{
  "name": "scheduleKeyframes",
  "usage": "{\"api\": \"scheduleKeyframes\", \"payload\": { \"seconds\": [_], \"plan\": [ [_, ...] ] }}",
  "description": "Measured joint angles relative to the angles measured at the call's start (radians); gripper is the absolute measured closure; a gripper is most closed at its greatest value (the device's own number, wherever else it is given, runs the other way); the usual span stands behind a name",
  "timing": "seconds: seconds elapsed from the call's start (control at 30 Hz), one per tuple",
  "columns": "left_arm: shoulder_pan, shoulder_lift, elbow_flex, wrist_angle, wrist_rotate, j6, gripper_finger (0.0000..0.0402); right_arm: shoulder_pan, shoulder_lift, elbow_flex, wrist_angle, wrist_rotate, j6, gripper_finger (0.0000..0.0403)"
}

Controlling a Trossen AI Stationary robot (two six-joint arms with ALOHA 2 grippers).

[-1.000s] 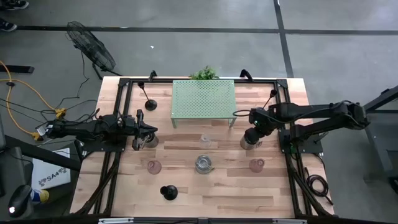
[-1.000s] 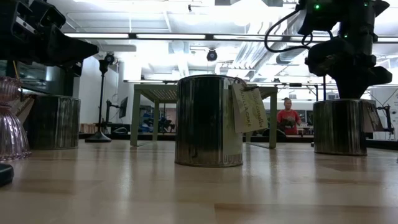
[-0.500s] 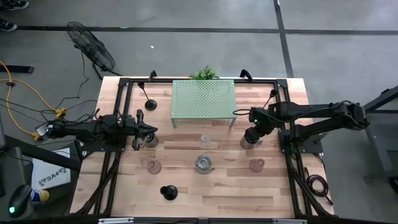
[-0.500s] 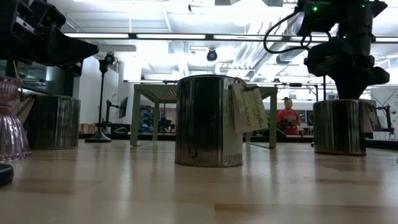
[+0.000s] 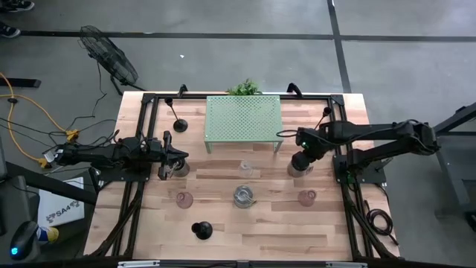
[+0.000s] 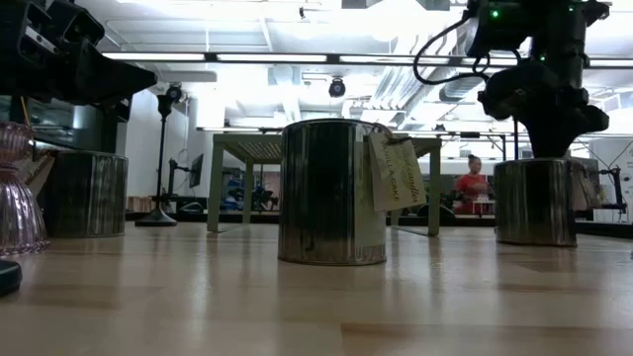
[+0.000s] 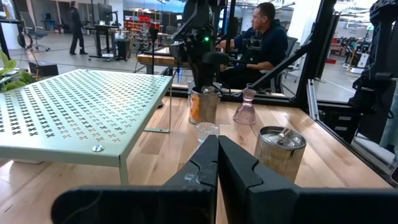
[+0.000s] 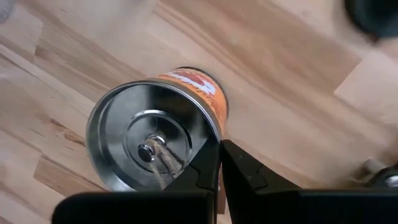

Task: Pick & Place candle stick holders
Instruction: Put the top right silver scented candle on the shelf

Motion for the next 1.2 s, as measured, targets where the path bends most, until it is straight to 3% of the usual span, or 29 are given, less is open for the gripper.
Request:
{"api": "scheduleKeyframes", "payload": {
  "seconds": [0.43, 0.8, 1.2],
  "plan": [
    [0.0, 0.0, 0.0, 0.0, 0.0, 0.0, 0.0402, -0.001, -0.003, 0.112, -0.025, -0.01, -0.067, 0.04],
    [0.0, 0.0, 0.0, 0.0, 0.0, 0.0, 0.0402, -0.067, 0.007, 0.325, -0.087, 0.01, -0.2, 0.04],
    [0.0, 0.0, 0.0, 0.0, 0.0, 0.0, 0.0402, -0.187, 0.21, 0.647, -0.227, 0.001, -0.462, 0.04]
  ]
}}
